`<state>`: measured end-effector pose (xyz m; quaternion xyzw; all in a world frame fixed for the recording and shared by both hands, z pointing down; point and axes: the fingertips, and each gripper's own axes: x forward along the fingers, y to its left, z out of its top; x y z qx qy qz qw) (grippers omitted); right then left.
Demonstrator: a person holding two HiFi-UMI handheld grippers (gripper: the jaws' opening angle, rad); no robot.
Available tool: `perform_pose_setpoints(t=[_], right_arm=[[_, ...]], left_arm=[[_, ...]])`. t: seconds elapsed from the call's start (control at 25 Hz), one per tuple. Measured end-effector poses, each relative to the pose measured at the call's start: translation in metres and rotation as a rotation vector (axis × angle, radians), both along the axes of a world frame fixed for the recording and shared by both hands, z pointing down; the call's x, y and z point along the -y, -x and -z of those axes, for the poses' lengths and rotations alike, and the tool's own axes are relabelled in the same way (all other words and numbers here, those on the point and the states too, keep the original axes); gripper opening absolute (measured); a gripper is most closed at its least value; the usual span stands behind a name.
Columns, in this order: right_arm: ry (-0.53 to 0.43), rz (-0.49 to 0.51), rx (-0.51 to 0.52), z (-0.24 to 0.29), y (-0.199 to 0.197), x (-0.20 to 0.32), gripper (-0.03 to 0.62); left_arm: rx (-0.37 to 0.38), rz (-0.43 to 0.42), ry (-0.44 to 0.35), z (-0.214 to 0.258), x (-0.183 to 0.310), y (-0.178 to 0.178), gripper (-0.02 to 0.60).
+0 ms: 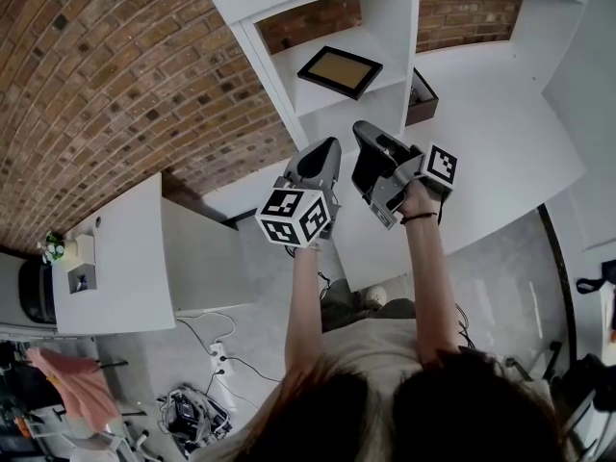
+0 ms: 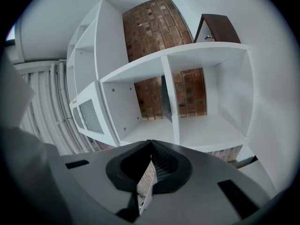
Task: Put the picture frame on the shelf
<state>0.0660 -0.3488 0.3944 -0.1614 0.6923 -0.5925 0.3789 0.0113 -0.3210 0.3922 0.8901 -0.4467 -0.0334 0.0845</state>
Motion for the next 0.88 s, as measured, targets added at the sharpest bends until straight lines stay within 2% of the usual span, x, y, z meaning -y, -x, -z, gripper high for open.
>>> perform_pose_setpoints(t=[0.88], right_arm=[[0.011,0.033,0.009,-0.004,0.0003,-0.0018,0.009]], left_arm=[[-0.001,0.025,0.0,-0.0006,-0.0006,-0.002,0.011]])
